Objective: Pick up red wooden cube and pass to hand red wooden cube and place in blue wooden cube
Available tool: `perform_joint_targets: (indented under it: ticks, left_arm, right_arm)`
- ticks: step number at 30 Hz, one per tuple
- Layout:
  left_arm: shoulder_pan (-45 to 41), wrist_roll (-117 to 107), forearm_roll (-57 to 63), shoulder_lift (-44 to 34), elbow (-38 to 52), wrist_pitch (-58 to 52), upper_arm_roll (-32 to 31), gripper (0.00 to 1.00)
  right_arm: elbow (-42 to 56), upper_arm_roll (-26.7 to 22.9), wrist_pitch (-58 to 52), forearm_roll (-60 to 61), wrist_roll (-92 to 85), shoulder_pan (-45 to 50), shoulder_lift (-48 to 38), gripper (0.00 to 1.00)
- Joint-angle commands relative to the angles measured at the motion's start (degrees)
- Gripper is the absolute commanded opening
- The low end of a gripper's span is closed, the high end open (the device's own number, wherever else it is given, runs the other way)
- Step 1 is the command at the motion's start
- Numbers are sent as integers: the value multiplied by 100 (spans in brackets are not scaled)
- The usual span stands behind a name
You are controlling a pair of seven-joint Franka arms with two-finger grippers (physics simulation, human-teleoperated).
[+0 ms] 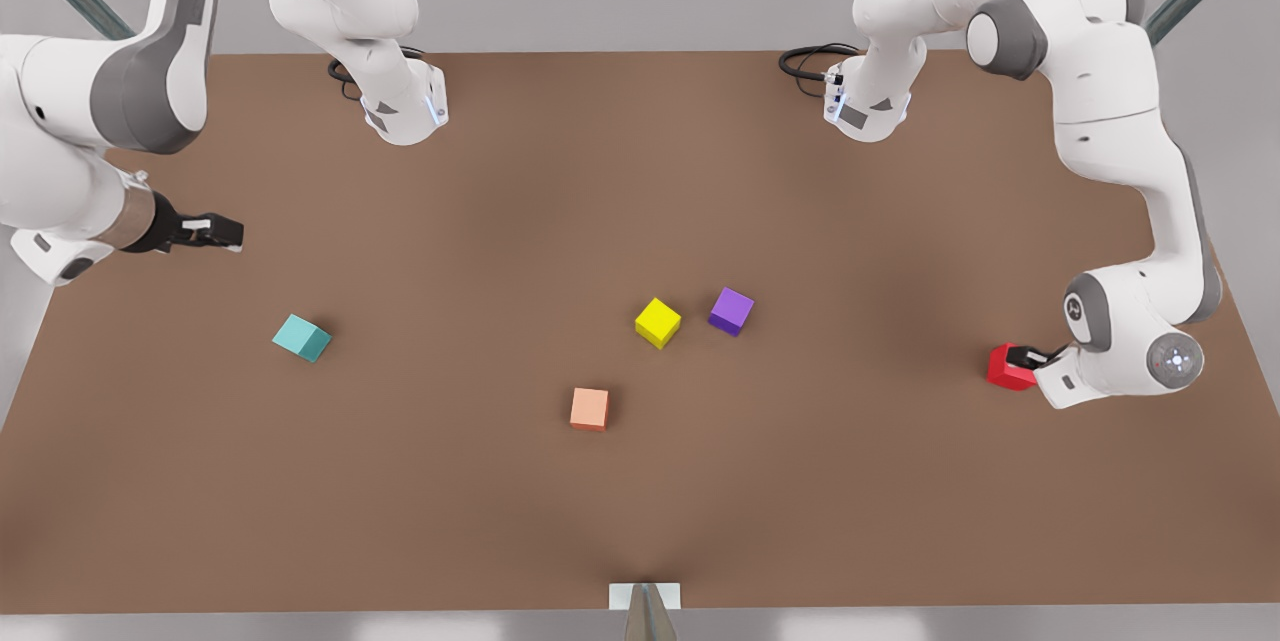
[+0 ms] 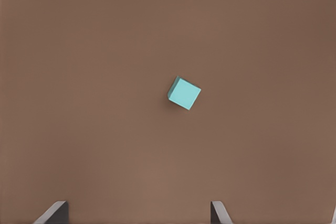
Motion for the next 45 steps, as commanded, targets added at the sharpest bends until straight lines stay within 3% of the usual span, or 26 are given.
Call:
perform_joint_targets:
  ticks: [1,13,21,34,37,41,43,45]
  left_arm:
    - [2,2385,9,103,-3,466,27,100]
    - [28,1121,-26,208,-302,238,36,100]
    - [63,-1499,-149,252,-302,247,27,100]
    - [107,-1570,-228,516,-284,361,27,100]
    - [98,-1570,-220,551,-275,370,27,68]
    - [81,-1596,-289,481,-188,282,-78,68]
    - [133,-1614,-1968,199,-82,-825,-263,65]
    - [81,-1649,-2320,226,261,-1502,-289,65]
  right_arm:
    - [7,-1,64,7,61,-12,13,100]
    - [-46,-1,37,34,-27,-29,39,100]
    - [-63,-1,2,34,-53,-29,48,100]
    - [-72,-1,-15,42,-53,-29,65,100]
    - [-81,-1,-24,51,-53,-29,65,100]
    - [-81,-1,-24,51,-62,-29,65,100]
    - [-81,-1,-24,43,-62,-29,65,100]
    - [-81,-1,-24,43,-62,-29,65,100]
